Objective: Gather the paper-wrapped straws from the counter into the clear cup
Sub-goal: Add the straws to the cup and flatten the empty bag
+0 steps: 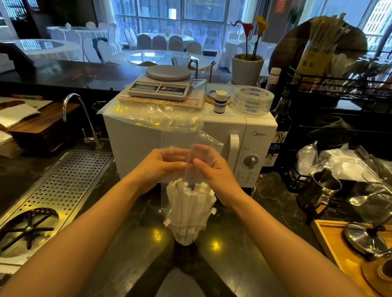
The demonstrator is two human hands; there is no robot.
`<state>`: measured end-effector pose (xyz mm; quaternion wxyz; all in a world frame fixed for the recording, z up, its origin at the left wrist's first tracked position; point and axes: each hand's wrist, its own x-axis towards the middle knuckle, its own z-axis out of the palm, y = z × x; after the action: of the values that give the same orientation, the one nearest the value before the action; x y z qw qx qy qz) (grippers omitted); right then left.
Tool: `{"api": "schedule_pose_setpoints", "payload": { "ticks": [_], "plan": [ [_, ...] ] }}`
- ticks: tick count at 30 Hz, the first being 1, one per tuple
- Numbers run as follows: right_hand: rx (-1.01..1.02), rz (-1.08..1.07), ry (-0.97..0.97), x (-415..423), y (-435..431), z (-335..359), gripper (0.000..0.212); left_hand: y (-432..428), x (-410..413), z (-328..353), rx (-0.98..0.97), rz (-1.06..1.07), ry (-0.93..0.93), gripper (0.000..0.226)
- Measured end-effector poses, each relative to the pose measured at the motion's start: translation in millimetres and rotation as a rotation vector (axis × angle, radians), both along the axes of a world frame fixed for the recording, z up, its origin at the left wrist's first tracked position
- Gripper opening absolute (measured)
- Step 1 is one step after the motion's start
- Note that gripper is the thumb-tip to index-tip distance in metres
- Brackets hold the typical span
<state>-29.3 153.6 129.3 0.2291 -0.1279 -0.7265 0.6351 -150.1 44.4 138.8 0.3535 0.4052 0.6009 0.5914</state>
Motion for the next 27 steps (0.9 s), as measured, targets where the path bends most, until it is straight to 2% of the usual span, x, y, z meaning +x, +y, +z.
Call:
{"api": "schedule_pose_setpoints", "payload": {
  "ticks": [9,15,20,24,27],
  "plan": [
    [-0.014,-0.035,0.013,0.7,2.1,14.8,0.021,3.3,-1.3,14.3,0.009,0.111,0.072,0.022],
    [-0.091,-0.051,0.050,3.9,11.3,32.4,0.037,12.7,-0.8,38.6,0.080,0.126,0.008,0.020],
    [-0.116,-0.149,0.084,9.4,21.8,52.6,0.037,25.3,3.9,64.1,0.128,0.127,0.061,0.022],
    [-0.116,-0.242,0.129,20.6,30.5,68.2,0.021,36.5,14.3,80.8,0.157,0.115,0.101,0.023],
    [-0.112,-0.386,0.120,31.9,40.0,71.9,0.025,47.1,28.6,85.3,0.175,0.129,0.129,0.023]
  ]
}}
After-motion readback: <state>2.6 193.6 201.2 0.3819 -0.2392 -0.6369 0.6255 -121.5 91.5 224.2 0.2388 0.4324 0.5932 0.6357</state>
